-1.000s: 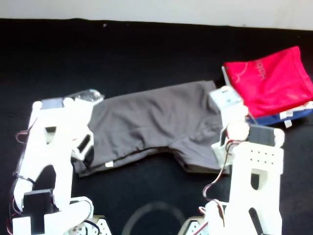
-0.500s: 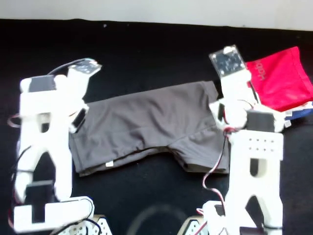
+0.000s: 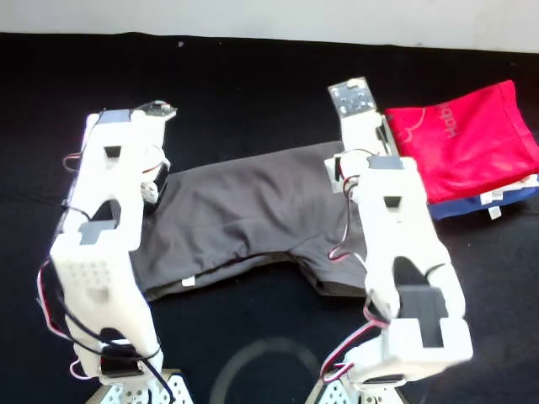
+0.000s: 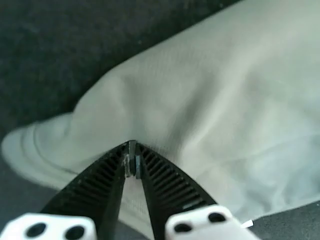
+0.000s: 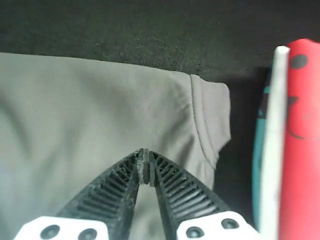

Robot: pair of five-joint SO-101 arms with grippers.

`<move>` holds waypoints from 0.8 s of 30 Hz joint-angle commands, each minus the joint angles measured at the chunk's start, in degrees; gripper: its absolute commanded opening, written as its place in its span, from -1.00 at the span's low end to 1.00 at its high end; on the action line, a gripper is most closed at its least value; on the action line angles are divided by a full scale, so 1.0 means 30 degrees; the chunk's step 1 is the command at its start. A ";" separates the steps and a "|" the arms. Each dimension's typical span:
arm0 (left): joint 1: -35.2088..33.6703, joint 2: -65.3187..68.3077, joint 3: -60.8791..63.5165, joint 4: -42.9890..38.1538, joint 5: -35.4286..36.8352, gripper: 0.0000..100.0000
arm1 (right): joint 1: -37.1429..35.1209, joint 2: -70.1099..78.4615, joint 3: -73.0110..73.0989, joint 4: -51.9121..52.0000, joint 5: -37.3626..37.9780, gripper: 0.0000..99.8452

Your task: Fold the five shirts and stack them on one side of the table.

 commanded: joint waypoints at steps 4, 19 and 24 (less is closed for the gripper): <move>-0.0952 0.4967 -0.9070 0.3370 0.0176 -0.98 | -0.0132 0.3619 -0.1949 -0.1861 -0.0117 -0.99; -0.1919 1.4051 -2.6095 0.4278 0.0088 -0.98 | -0.0190 1.0037 -1.0623 -0.1421 -0.0117 -0.99; -0.1890 1.2703 -2.6125 0.5832 0.0088 -0.98 | -0.0278 0.8278 -1.0535 0.1040 -0.0117 -0.99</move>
